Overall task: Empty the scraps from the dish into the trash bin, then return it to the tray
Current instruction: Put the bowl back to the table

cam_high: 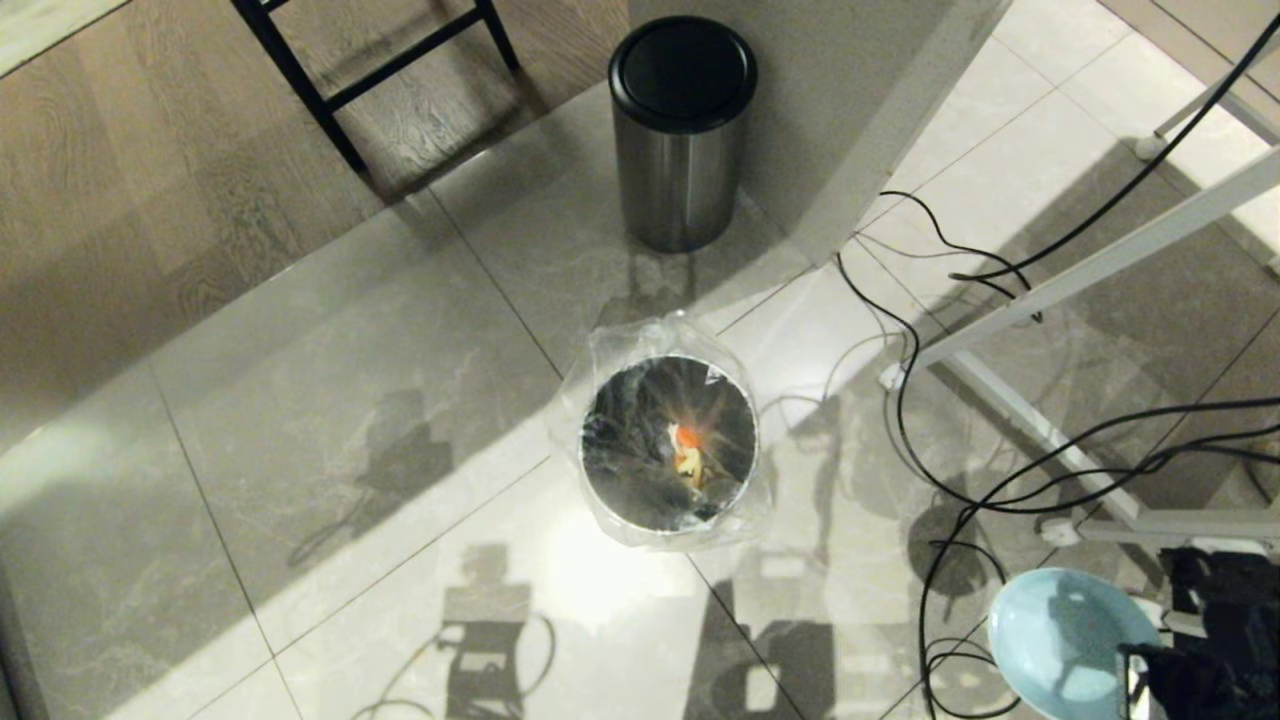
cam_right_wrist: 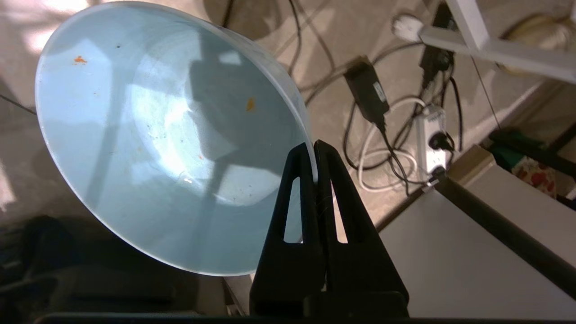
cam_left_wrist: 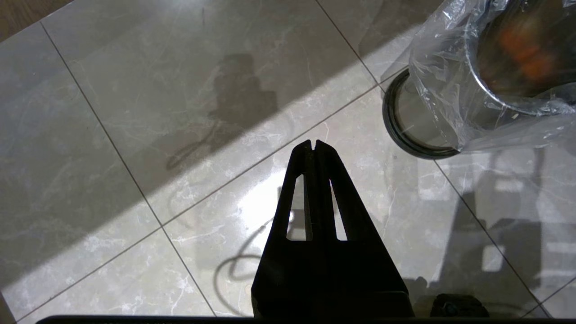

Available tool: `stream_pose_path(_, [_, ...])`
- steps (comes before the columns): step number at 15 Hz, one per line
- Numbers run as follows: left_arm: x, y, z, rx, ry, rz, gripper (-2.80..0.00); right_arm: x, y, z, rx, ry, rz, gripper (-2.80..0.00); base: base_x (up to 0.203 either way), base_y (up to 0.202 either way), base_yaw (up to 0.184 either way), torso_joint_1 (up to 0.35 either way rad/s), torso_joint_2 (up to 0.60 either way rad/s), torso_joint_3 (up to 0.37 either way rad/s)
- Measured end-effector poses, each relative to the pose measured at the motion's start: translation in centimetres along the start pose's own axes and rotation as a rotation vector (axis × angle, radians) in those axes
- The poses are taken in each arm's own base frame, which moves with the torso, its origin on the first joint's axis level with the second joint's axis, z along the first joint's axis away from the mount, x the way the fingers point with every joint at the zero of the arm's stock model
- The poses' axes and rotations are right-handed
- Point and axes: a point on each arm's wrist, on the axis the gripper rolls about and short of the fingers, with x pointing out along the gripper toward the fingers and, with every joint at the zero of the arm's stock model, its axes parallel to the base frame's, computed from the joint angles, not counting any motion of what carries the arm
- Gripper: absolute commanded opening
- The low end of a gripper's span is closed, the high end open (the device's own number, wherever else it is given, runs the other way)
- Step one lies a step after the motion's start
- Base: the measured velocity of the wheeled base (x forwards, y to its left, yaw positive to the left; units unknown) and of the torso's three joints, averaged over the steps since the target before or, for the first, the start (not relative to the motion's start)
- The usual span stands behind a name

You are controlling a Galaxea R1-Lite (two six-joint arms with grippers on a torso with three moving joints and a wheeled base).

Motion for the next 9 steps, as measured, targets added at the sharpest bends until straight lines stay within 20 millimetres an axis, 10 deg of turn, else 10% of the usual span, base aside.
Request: stream_pose_path(9, [0.0,0.0,0.0,0.000,0.000,0.000,-2.80,-3.0,-4.2,-2.3,0.024,-0.015,-0.056,-2.80,0.000,0.000,0.000,0.000,0.00,0.000])
